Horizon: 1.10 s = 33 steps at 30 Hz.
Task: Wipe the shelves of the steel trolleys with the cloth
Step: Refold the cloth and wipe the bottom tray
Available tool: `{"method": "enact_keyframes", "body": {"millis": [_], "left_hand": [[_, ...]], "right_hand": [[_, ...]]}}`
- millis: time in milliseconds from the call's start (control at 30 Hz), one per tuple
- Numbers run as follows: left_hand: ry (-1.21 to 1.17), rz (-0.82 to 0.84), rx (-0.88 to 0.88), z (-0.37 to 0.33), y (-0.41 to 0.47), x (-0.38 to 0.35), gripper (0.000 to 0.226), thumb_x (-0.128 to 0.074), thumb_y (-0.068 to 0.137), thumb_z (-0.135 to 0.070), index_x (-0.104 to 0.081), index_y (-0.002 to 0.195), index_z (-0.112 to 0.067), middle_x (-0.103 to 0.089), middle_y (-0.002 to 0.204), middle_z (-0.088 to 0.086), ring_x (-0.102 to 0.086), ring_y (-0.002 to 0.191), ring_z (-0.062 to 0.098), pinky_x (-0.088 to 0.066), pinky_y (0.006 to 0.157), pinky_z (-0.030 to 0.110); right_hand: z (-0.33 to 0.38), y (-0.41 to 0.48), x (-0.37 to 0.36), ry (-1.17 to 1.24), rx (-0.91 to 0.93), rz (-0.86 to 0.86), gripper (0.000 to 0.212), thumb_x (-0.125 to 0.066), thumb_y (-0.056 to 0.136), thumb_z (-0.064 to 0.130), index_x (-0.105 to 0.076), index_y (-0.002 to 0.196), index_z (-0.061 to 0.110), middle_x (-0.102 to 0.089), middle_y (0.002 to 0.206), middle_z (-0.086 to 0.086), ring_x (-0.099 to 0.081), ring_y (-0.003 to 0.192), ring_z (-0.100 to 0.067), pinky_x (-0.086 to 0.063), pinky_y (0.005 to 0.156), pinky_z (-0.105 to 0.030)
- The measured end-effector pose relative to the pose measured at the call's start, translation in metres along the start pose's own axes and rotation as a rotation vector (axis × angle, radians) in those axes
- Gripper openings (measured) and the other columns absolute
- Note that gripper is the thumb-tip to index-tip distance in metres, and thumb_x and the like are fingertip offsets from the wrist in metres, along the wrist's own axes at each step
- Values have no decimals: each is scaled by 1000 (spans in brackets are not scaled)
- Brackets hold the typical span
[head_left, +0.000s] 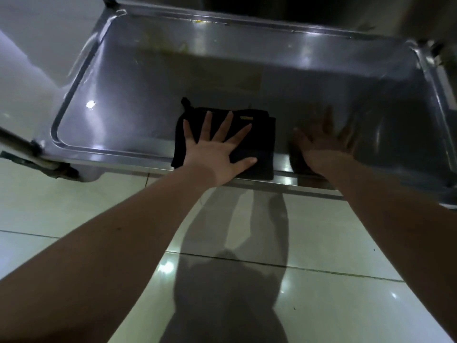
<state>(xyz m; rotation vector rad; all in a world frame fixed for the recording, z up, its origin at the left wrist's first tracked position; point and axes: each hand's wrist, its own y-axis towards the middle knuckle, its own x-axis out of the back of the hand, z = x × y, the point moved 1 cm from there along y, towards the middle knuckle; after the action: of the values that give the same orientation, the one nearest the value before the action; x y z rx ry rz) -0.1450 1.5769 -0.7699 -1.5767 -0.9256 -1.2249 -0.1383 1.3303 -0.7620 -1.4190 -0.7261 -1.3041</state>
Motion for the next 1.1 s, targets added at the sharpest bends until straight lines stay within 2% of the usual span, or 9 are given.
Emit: {"method": "enact_keyframes", "body": {"millis": [100,200,333,567,800,933,1100], "left_hand": [[-7,-23,-20,-2,-1,1,75,-9,80,-85,14,146,-57,19,162,-9,21,147,32,12,108,70],[-35,-43,-23,0,-3,0,74,-13,82,-84,9,147,-56,17,162,-10,21,147,32,14,108,69],[-27,-87,-34,3,5,-4,76,-9,79,-86,8,147,-56,15,162,-10,21,147,32,16,107,69],[-13,-148,-60,13,87,9,77,-8,79,-88,4,148,-56,10,164,-8,14,148,35,9,110,69],[7,-53,-48,4,161,31,78,-13,80,-87,2,149,-55,11,164,-8,15,148,35,9,109,71],[-4,-34,-66,3,128,30,75,-13,83,-84,5,149,-54,13,163,-8,16,148,35,10,109,70],[-2,-21,-120,33,10,2,75,2,76,-86,19,143,-57,17,162,-10,18,147,33,11,110,69]], "right_hand": [[32,11,-2,57,90,-7,55,-21,100,58,4,149,54,10,163,12,18,146,-41,8,114,-61],[43,9,-14,-55,53,-55,51,-13,99,60,3,147,57,7,163,14,9,147,-43,9,109,-67],[39,9,-21,-62,61,-135,51,-13,98,61,1,147,57,3,163,15,6,147,-42,7,111,-66],[41,12,-28,-128,50,-151,52,-10,98,58,6,147,55,9,162,16,9,147,-41,7,111,-67],[40,19,-26,-130,45,-161,54,-11,97,59,0,150,51,8,162,16,10,147,-40,8,111,-66],[36,19,-24,-121,55,-177,55,-9,95,58,1,149,53,6,163,15,10,147,-40,6,112,-65],[36,17,-24,-110,54,-156,53,-9,95,59,5,147,57,8,162,16,10,147,-40,8,112,-65]]}}
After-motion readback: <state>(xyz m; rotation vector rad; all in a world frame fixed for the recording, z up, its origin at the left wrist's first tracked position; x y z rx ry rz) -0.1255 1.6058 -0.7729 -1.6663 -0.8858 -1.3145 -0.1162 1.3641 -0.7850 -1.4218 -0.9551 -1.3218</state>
